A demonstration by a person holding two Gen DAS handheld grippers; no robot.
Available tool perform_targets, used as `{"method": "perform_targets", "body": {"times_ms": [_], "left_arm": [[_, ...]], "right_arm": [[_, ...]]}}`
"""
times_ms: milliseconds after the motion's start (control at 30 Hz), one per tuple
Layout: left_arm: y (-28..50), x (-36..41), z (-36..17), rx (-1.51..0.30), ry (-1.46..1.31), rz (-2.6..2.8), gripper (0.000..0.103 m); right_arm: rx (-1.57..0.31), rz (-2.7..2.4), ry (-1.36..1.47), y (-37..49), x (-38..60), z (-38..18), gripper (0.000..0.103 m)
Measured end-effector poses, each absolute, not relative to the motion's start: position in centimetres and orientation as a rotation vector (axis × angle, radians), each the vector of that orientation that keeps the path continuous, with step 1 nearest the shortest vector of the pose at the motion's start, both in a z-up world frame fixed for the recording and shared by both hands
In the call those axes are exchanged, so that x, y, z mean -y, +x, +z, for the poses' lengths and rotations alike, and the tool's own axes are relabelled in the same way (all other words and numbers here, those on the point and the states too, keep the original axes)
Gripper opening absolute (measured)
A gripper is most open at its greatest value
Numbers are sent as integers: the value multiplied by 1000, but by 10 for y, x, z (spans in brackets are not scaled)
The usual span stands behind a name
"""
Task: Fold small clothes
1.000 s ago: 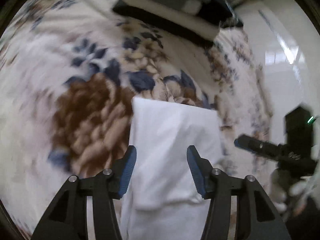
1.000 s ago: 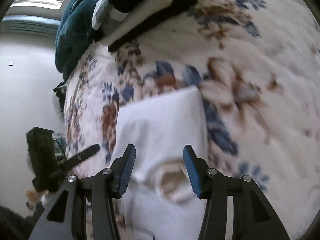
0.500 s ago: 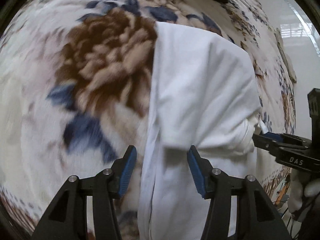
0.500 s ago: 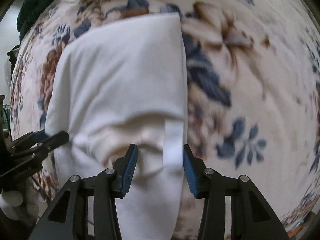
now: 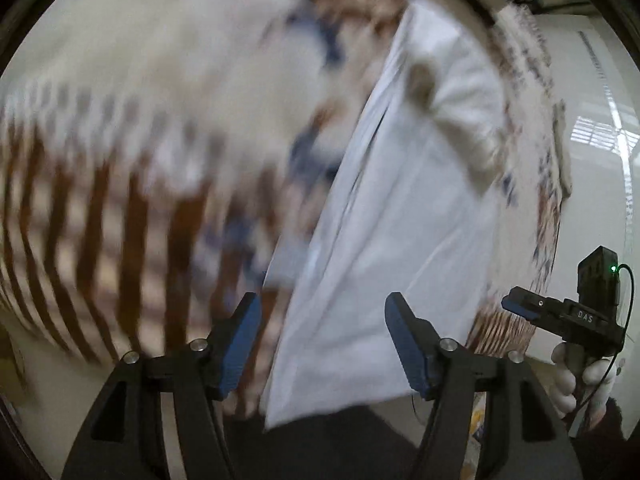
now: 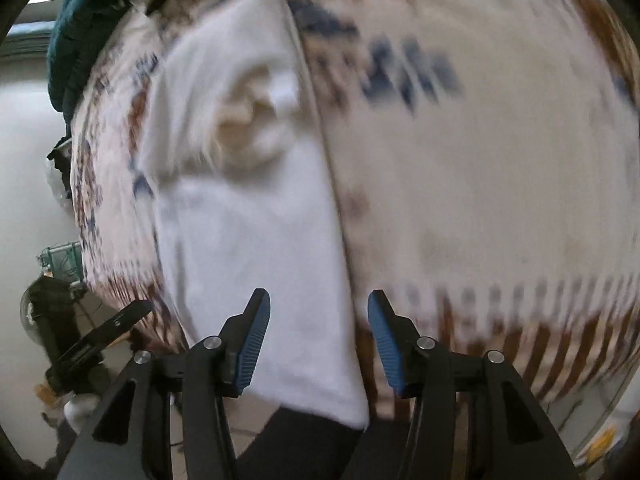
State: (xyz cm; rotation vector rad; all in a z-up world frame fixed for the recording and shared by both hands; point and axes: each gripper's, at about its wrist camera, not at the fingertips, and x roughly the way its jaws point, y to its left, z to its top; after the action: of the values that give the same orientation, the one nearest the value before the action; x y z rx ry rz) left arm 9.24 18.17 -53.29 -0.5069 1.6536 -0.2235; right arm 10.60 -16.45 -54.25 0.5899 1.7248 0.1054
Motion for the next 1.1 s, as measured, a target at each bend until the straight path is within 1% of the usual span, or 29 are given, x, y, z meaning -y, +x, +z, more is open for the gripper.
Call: {"method": "perform_targets", "body": {"times_ms": [167,267,300,333,367,400,433,467,500,533,567,600,833,933,1100], "left_arm": [[57,-169,-571,-1756,-531,-266,62],[54,-157,-574,-1746,-479,-286,62],[54,-152,-572,-1729,-463,-296,60],[54,-151,-570,-1721,-451,-295,52],[53,-147,-567,-1713,-434,-308,39],[53,-143,-564,-1709,-414,-315,11],[52,-142,-560,-1702,-407,-313,8],[52,-143,-557,-1696,-421,-312,7],[50,-145,-554,-1689,-439,-312,6],[49,-148,-550,-1682,-465,-307,6],[49,-152,-546,-1680,-498,-305,6],[50,-155,-543,-1676,-527,-300,5],[70,-170,-491,-1601,-724,-330,4],[103,-173,-462,-1548,-759,-358,4],[169,-167,-449,-1477,-855,-388,4]], "right_arm": [[-1825,116,714,46,164,-583,53],[-1857,119,774,25,161,-604,53],[-1864,126,808,19,159,-611,53],[-1867,129,825,17,157,-616,53],[-1868,133,837,14,156,-619,53],[-1870,143,856,10,152,-624,53],[-1868,146,870,10,148,-628,53],[-1861,148,880,9,145,-628,46],[-1855,158,880,9,141,-626,26],[-1856,165,866,9,135,-624,16],[-1850,171,865,8,133,-622,8],[-1840,180,874,8,131,-619,5],[-1753,249,939,22,132,-565,4],[-1702,284,953,44,137,-536,4],[-1609,288,1015,98,154,-507,4]]}}
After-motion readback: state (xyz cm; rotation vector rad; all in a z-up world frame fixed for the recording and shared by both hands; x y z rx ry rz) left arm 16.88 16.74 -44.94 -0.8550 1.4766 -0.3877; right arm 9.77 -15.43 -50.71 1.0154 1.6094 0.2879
